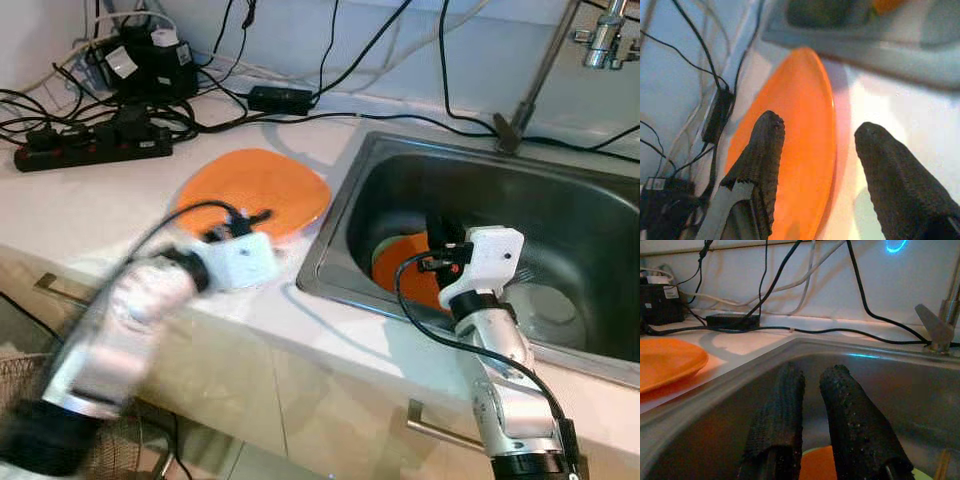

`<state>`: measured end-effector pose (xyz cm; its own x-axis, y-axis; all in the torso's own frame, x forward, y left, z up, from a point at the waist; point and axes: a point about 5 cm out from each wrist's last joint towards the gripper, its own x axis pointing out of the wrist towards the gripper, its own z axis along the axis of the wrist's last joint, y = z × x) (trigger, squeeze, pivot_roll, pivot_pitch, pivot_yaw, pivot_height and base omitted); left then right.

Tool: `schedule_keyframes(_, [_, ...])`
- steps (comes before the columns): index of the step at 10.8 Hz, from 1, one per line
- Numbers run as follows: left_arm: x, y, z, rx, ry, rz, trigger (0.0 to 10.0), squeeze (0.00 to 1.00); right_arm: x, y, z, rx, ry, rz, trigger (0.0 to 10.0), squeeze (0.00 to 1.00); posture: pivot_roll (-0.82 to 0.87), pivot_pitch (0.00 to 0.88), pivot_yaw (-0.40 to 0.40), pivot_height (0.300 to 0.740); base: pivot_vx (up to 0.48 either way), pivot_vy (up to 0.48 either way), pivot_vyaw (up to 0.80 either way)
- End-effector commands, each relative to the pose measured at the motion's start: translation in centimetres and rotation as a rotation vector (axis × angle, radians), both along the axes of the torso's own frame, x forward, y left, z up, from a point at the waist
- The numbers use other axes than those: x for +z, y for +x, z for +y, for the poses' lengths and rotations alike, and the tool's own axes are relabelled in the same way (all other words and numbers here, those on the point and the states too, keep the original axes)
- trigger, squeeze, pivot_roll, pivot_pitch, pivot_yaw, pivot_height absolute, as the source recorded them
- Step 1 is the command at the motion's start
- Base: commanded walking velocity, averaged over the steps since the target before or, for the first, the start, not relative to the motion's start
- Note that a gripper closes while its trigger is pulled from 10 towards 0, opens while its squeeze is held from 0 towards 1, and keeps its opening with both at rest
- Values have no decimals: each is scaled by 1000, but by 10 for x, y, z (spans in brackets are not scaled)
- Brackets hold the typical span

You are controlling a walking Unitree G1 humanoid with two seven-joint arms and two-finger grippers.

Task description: Kitchen organization

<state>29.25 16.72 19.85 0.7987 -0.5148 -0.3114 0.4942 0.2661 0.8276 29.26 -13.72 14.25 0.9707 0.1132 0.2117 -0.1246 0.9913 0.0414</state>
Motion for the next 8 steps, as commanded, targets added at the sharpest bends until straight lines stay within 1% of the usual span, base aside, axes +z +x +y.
schedule_keyframes(1, [6, -3, 0, -13, 67, 23, 10000, 0, -12, -2, 5, 12, 21, 52, 10000, 0, 212, 54, 11, 740, 0, 0, 0])
schedule_keyframes(2, [9, -2, 9, 16, 182, 6, 10000, 0, -13, -2, 5, 9, 22, 55, 10000, 0, 217, 61, 10, 740, 0, 0, 0])
schedule_keyframes(4, [6, 0, 18, 56, 240, 9, 10000, 0, -14, -2, 7, 11, 27, 59, 10000, 0, 219, 67, 11, 740, 0, 0, 0])
schedule_keyframes(5, [0, 1, 21, 76, 285, 14, 10000, 0, -13, -1, 8, 13, 31, 60, 10000, 0, 216, 70, 10, 740, 0, 0, 0])
schedule_keyframes(8, [-26, 11, 20, 148, 261, -26, 10000, 0, -13, 0, 9, 8, 37, 60, 10000, 0, 206, 77, 12, 740, 0, 0, 0])
